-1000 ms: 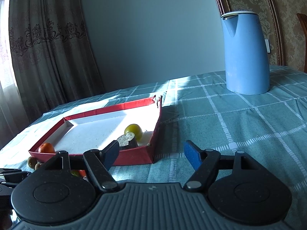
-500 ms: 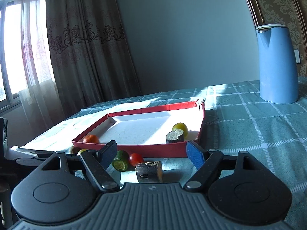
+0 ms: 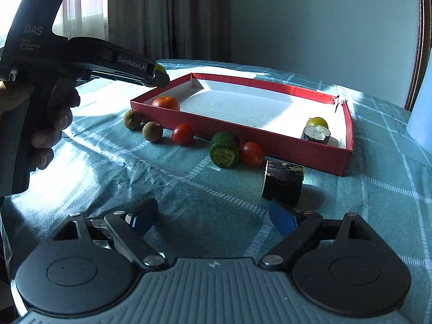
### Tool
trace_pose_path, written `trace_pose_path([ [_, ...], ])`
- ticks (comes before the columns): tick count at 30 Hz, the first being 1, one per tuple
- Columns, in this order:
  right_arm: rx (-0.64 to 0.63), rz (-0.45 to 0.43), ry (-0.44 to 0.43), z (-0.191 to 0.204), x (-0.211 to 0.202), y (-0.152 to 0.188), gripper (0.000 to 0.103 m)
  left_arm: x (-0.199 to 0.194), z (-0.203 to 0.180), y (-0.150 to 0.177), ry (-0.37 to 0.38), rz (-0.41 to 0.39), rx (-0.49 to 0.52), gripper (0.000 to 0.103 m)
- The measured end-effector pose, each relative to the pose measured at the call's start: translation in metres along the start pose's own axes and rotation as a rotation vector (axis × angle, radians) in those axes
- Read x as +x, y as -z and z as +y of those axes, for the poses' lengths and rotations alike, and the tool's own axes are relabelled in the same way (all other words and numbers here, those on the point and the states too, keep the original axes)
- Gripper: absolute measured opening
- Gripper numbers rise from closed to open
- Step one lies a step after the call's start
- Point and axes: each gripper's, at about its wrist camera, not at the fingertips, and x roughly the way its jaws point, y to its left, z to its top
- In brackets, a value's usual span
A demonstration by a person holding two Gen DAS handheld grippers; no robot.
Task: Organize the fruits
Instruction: 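Grasp the dark green tomato with the left gripper and lift it, then lower the dark green tomato into the tray and open the left gripper, then grasp the dark wooden log piece with the right gripper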
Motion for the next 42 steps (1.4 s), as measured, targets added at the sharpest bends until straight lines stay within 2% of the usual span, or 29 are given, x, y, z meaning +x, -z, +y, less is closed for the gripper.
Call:
trace_pose_path([
  [3,0.011,0.014,-0.002,-0.003,0.002,0.000,0.099,0.017,0.006,-0.008,-0.015,0.023,-0.020,0.029],
  [7,0.019,0.022,-0.005,-0.005,0.005,0.000,0.099,0.035,0.011,-0.016,-0.023,0.049,-0.029,0.030],
  [10,0.016,0.027,0.006,-0.004,0.006,0.001,0.101,0.047,0.012,-0.015,-0.044,0.071,-0.029,0.030],
  [13,0.019,0.029,0.006,-0.004,0.006,0.001,0.102,0.056,0.015,-0.010,-0.034,0.110,-0.044,0.030],
  [16,0.022,0.031,0.005,-0.005,0.007,0.001,0.102,0.057,0.013,-0.007,-0.052,0.111,-0.028,0.033],
  [18,0.025,0.033,0.004,-0.005,0.008,0.001,0.103,0.053,0.013,-0.006,-0.044,0.103,-0.028,0.037],
  [20,0.026,0.033,0.004,-0.005,0.007,0.001,0.103,0.046,0.013,-0.005,-0.036,0.089,-0.032,0.047],
  [24,0.029,0.033,0.002,-0.005,0.008,0.001,0.103,0.020,0.011,0.005,-0.025,0.068,-0.030,0.050],
  [26,0.028,0.034,0.003,-0.005,0.008,0.001,0.103,0.007,0.009,0.013,-0.030,0.064,-0.030,0.065],
  [29,0.026,0.036,0.006,-0.005,0.009,0.001,0.103,-0.014,0.005,0.029,-0.035,0.038,-0.030,0.079],
  [37,0.028,0.025,0.005,-0.006,0.006,0.002,0.103,-0.031,-0.006,0.060,-0.045,0.037,-0.004,0.085],
  [42,0.105,-0.122,0.010,-0.017,-0.018,0.008,0.103,-0.028,-0.007,0.063,-0.041,0.058,0.003,0.090],
])
